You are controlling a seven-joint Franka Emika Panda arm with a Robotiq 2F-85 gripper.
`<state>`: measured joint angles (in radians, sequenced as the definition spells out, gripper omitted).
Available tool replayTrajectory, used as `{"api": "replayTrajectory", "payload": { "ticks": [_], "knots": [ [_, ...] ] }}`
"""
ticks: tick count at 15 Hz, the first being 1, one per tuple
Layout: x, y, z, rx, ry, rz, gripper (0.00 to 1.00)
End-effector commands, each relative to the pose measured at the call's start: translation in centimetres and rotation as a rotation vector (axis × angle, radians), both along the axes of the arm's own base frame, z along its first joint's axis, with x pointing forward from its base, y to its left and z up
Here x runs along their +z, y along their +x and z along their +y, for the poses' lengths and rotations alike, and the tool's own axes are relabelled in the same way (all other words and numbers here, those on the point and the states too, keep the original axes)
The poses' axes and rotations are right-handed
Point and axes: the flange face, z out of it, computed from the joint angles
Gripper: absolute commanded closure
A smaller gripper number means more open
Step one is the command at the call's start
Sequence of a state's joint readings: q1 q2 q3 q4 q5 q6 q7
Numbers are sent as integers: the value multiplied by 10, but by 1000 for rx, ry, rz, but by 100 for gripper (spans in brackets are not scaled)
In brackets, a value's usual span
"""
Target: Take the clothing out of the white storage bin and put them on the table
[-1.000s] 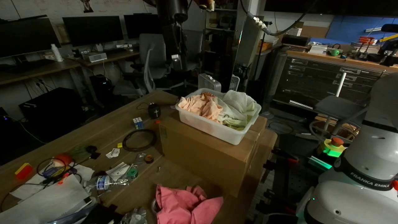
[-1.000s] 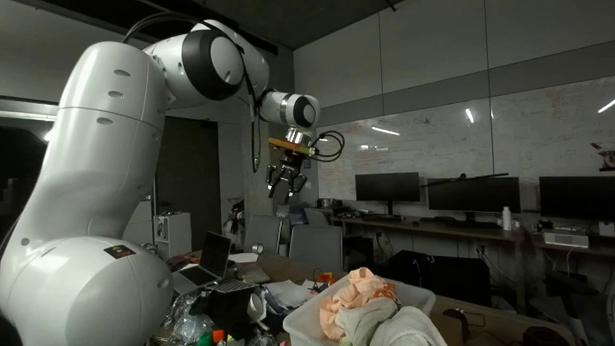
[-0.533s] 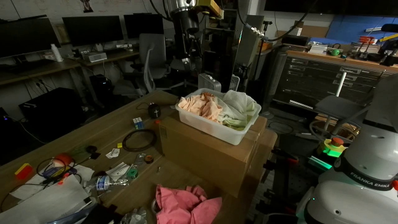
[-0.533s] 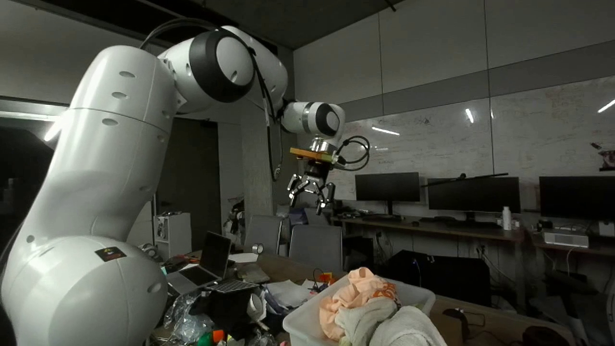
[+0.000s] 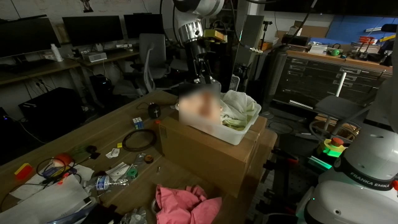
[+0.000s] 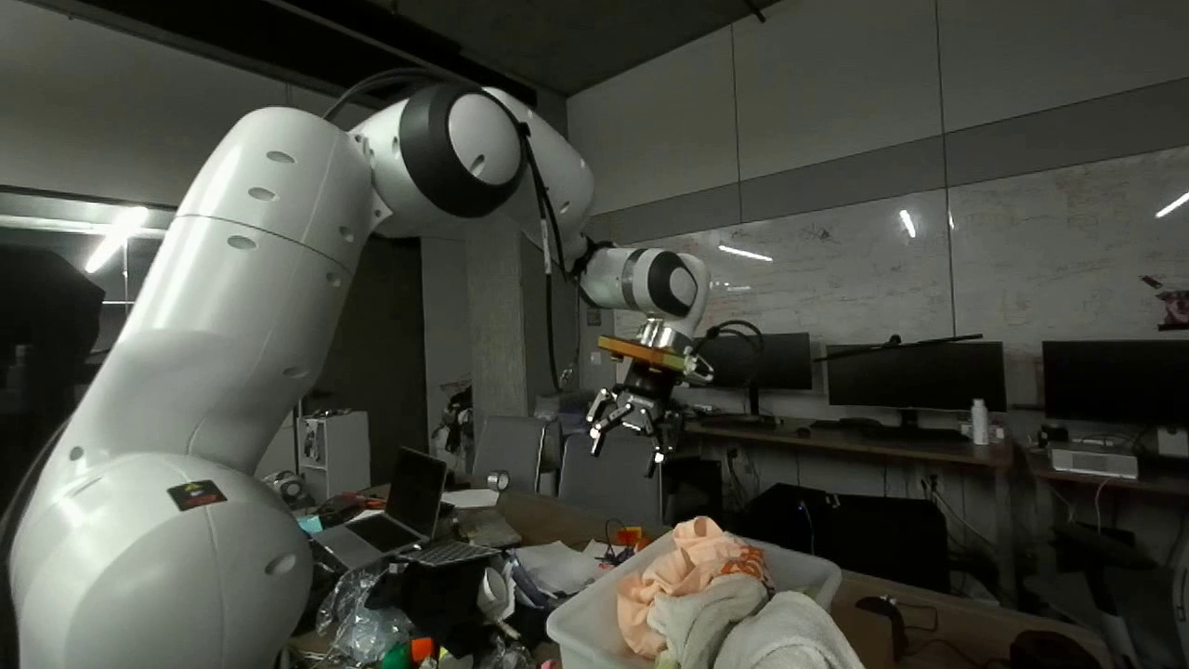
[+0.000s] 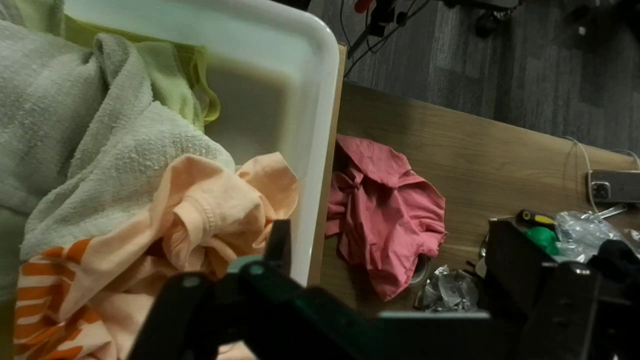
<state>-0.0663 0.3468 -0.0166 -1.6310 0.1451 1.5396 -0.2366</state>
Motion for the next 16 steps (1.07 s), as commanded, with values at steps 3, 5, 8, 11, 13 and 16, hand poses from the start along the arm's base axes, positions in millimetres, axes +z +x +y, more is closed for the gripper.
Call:
{"api": "replayTrajectory", "payload": {
  "ticks": [3, 5, 8, 11, 13, 16],
  "knots": [
    [-37, 21, -12, -177, -74, -70, 0],
    [-47, 28, -16, -259, -84, -110, 0],
    [-59, 34, -22, -345, -135, -150, 0],
    [-65, 37, -28, -416, -182, -190, 0],
    [-69, 36, -34, -451, -218, -222, 0],
    [-70, 34, -40, -392, -287, -245, 0]
  ]
}}
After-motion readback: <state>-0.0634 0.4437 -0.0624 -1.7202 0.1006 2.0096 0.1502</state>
